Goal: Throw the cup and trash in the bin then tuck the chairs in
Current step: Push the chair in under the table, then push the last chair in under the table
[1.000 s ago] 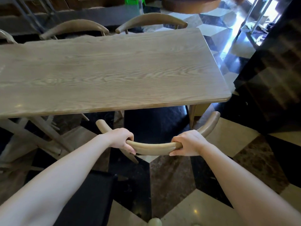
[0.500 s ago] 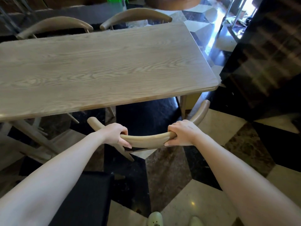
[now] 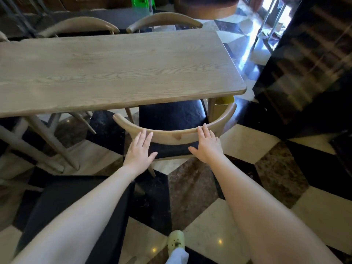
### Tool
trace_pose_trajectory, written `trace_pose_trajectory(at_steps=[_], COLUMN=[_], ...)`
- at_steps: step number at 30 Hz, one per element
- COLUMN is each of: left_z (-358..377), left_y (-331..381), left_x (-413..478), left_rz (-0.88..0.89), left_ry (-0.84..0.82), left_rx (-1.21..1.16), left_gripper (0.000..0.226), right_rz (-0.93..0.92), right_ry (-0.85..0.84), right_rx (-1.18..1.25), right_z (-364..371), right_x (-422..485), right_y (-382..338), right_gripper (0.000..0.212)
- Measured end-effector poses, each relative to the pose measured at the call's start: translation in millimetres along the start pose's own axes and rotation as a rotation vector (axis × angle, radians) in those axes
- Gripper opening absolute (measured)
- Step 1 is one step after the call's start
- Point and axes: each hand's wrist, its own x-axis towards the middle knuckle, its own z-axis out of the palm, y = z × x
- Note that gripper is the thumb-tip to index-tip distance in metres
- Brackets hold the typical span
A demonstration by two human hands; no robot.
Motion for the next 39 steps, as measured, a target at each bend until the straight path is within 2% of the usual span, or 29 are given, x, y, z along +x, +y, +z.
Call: trace_pose_trajectory(at_steps=[2, 5, 10, 13, 20, 25, 31, 35, 39], left_z=[4.0, 0.5, -31.9, -62.3, -128.6, -161.6, -183.1, -190.0, -196.8], left_y=[7.5, 15.4, 15.1, 17.1, -7.2, -48.6, -118.7, -178.0, -232.7], left_x=[-29.3, -81.7, -157.5, -195.3, -283.8, -334.1, -383.7, -409.4, -430.6], left_rz=[-0.041, -0.055, -0.076, -0.074, -0.153, -0.223, -0.249, -0.228, -0.163], left_ry=[-0.142, -0.355, -0.572, -0.648, -0.638, -0.611, -0.547, -0.504, -0.486], left_rx=[0.003, 0.071, 0.017, 0.057, 0.055, 0.063, 0.066, 0.067, 0.070], left_gripper=[0.070, 0.061, 0.053, 0.050, 0.050, 0.052, 0.051, 0.053, 0.053], right_rz=[0.022, -0.024, -0.087, -0.120, -0.227, -0.265, -0.339, -0.320, -0.281], right_ry=[-0.076, -0.270, -0.544, -0.634, -0.771, -0.794, -0.720, -0.626, -0.602], right_rx=[0.053, -0.018, -0.074, -0.138, -0.369, -0.406, -0.433, -0.341, -0.234], right_z=[6.0, 22.7, 30.0, 22.3, -11.3, -19.4, -6.6, 18.8, 43.7], right_x=[-19.9, -61.4, -130.0, -162.8, -225.9, -251.2, -271.3, -286.8, -309.1], right_y=[-10.9, -21.2, -41.0, -58.5, -129.6, -182.2, -250.6, -295.8, -336.6], right_gripper=[0.076, 0.074, 0.081, 0.082, 0.068, 0.066, 0.067, 0.072, 0.071])
